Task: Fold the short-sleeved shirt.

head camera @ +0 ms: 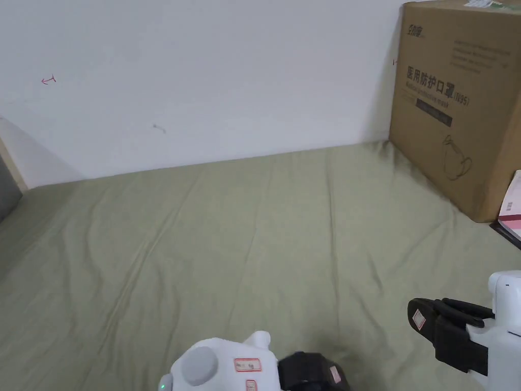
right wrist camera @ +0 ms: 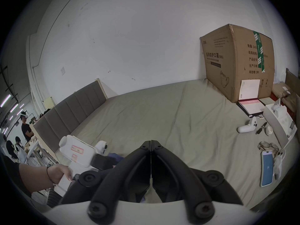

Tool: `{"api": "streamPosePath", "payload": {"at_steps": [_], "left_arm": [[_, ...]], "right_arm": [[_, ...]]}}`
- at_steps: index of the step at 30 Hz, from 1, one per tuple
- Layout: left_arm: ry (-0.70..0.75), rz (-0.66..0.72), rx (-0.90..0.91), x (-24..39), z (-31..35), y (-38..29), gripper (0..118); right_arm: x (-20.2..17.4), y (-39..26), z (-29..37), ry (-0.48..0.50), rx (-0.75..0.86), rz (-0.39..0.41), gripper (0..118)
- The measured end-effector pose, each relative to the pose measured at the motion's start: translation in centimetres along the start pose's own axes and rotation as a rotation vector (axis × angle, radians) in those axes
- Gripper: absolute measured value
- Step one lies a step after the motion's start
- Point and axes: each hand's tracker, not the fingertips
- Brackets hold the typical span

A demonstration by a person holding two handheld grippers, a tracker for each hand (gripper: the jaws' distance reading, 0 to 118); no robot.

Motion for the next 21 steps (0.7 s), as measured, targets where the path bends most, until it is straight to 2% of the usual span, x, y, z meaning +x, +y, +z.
{"api": "streamPosePath", "payload": {"at_steps": [2,3,7,8,9,10,11,14,18,21], "left_arm": [[-0.084,0.027,0.029,0.4,1.8,-0.1,118],[-0.072,0.007,0.062,0.8,3.0,-0.1,118],[0.176,-0.231,0.203,2.4,7.4,-0.4,114],[0.237,-0.285,0.222,2.9,8.0,-0.5,98],[0.303,-0.344,0.224,3.4,8.1,-0.7,66],[0.354,-0.396,0.222,3.6,7.9,-0.8,28],[0.389,-0.428,0.214,3.8,7.6,-1.0,2],[0.334,-0.433,0.115,3.5,5.1,-1.2,2],[0.280,-0.409,0.029,3.0,0.1,-1.6,2],[0.337,-0.354,-0.094,1.4,-4.6,-1.4,2]], "right_arm": [[0.2,0.0,0.0,0.003,0.000,-0.005,0],[0.2,0.1,-0.1,0.002,0.001,-0.004,0],[0.1,0.3,-0.1,0.005,0.008,0.007,0],[0.1,0.4,-0.1,0.006,0.009,0.009,0],[0.1,0.4,-0.1,0.006,0.009,0.012,0],[0.1,0.5,0.0,0.007,0.009,0.014,0],[0.0,0.5,0.0,0.007,0.010,0.018,0],[0.2,0.3,0.5,0.009,0.062,0.026,0],[0.6,0.6,1.1,0.011,0.127,-0.012,0],[1.1,1.0,1.0,-0.001,0.142,-0.036,0]]}}
